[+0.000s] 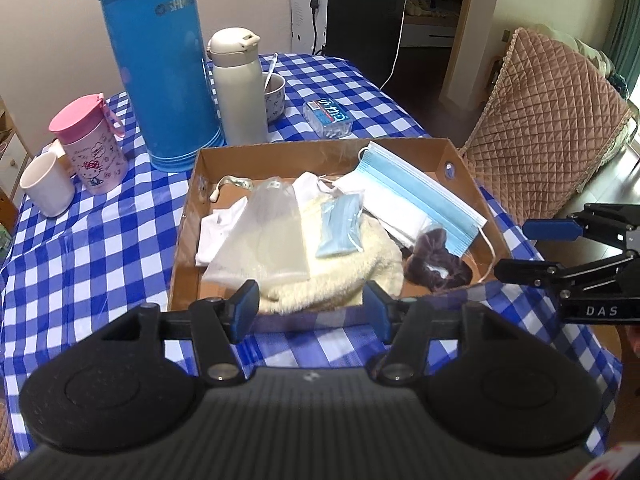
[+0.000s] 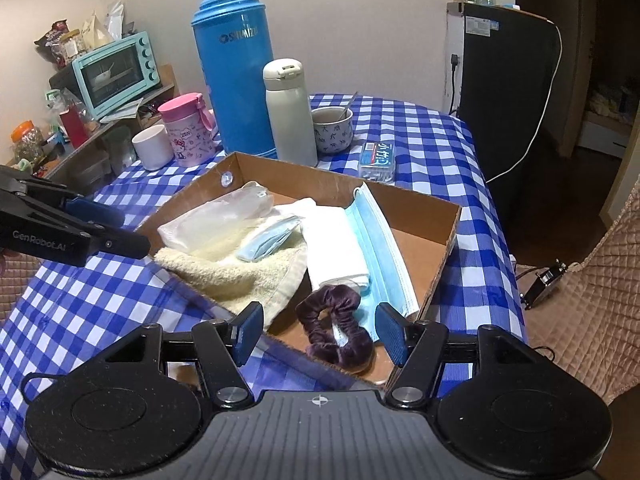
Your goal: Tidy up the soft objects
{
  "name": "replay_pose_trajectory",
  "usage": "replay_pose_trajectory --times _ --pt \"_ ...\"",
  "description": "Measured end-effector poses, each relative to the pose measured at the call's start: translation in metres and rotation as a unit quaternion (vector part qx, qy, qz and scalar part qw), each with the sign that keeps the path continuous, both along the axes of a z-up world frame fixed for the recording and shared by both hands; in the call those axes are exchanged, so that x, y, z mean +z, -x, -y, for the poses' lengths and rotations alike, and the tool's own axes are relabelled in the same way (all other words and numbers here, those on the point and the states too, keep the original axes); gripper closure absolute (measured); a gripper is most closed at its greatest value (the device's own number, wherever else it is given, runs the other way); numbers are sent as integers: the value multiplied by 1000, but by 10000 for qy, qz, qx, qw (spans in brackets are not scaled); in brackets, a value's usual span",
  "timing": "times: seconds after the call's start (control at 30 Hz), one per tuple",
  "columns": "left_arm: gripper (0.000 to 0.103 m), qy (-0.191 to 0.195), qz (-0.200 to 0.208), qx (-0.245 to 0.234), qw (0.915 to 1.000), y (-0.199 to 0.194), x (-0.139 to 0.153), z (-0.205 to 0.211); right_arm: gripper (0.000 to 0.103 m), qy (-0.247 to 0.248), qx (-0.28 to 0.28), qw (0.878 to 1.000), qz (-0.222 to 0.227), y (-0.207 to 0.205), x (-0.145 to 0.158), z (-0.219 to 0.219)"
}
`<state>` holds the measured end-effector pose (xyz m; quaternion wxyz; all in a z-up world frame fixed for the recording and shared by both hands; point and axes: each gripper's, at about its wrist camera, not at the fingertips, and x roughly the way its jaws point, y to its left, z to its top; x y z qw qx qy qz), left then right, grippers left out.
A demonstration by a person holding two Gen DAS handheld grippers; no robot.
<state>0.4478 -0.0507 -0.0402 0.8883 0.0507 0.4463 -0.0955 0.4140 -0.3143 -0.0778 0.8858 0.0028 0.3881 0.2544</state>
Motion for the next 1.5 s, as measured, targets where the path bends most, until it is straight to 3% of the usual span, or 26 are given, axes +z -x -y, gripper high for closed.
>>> replay_pose_trajectory --times 0.3,1.07,1.5 --pt "48 28 -33 122 9999 37 11 -4 41 -21 -1 10000 3 33 11 -1" --pt "48 19 -274 722 9970 134 5 -27 41 -126 308 9993 -172 112 12 -21" --pt "48 524 -886 1444 9841 195 -37 -56 41 -145 288 9980 -541 131 -11 -22"
